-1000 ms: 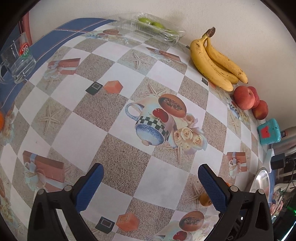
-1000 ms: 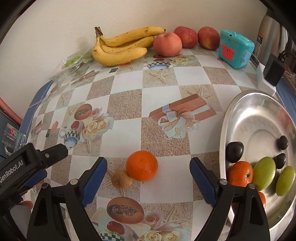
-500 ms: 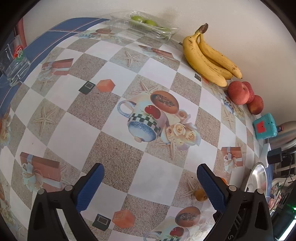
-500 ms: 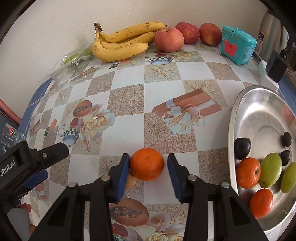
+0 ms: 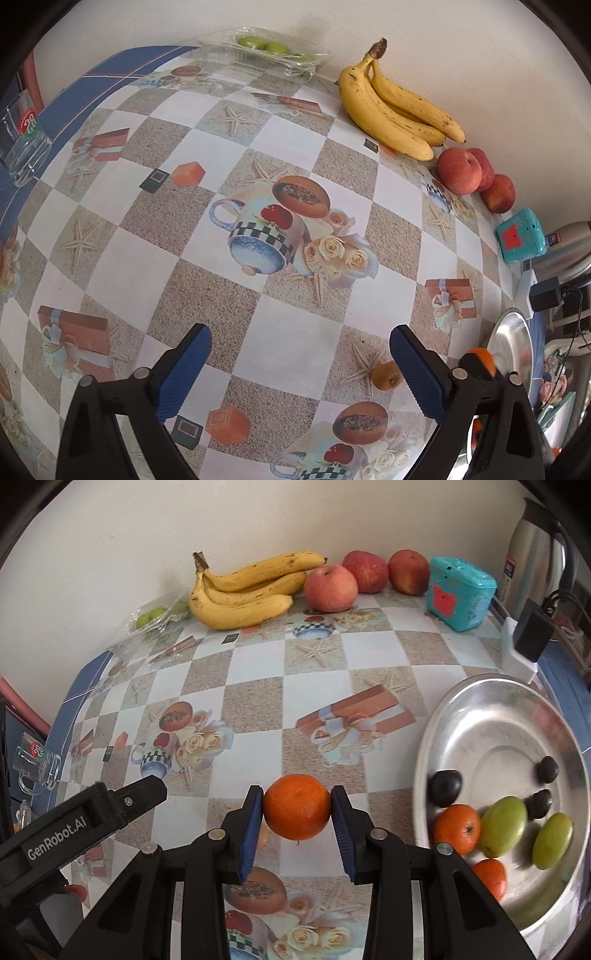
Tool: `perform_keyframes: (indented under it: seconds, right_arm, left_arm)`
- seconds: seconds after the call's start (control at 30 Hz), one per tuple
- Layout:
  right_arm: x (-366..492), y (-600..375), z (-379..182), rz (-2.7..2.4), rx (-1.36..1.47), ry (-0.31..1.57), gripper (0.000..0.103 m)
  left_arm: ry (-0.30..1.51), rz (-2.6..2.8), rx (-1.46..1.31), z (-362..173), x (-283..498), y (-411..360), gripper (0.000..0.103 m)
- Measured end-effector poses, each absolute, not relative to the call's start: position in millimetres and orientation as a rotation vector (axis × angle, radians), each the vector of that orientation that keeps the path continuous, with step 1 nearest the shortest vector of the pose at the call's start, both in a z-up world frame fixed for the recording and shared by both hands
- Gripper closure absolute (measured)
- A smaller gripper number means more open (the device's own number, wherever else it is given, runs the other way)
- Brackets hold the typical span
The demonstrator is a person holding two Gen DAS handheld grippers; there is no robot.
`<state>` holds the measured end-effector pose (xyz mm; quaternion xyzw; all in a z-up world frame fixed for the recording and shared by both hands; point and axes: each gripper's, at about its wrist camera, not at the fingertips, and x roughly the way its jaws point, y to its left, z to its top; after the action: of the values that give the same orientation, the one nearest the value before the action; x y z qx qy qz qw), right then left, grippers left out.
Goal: Organize fruits
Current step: 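Grasp the brown kiwi with the left tool while the right tool holds the orange, then carry the kiwi and the orange over the steel bowl with both tools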
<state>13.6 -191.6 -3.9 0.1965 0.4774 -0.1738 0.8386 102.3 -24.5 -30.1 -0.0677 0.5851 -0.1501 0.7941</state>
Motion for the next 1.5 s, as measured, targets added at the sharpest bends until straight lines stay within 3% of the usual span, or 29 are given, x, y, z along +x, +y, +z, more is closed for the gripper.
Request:
perform_keyframes:
  seconds: [0.77, 0.97, 1.03, 1.27, 1.5]
  right_arm:
    - [-29.5, -237.7, 12.5, -0.458, 0.411, 0.996, 0.064]
    - [-39.0, -250.0, 11.8, -0.478, 0.436, 0.996, 0.064]
    - [-41.5, -253.4, 11.8, -0.483, 0.445, 0.995, 0.064]
    - [-46.1, -260.0, 11.7, -0.490, 0.464, 0.993, 0.064]
    - [-45.7, -259.5, 11.3, -0.486, 0.464, 0.998, 0.064]
  left_arm:
    - [1.288, -0.427, -0.017, -41.2, 73.5, -85.6, 0.017]
    - [1.296, -0.431, 0.014, -46.2, 70.2, -95.1, 0.036]
    - [1.305, -0.433, 0.020, -48.5, 69.6, -97.3, 0.049]
    - [1.325, -0.427, 0.018, -52.8, 70.0, -98.5, 0.071]
    - [1.308, -0.436, -0.010, -43.4, 68.2, -96.3, 0.074]
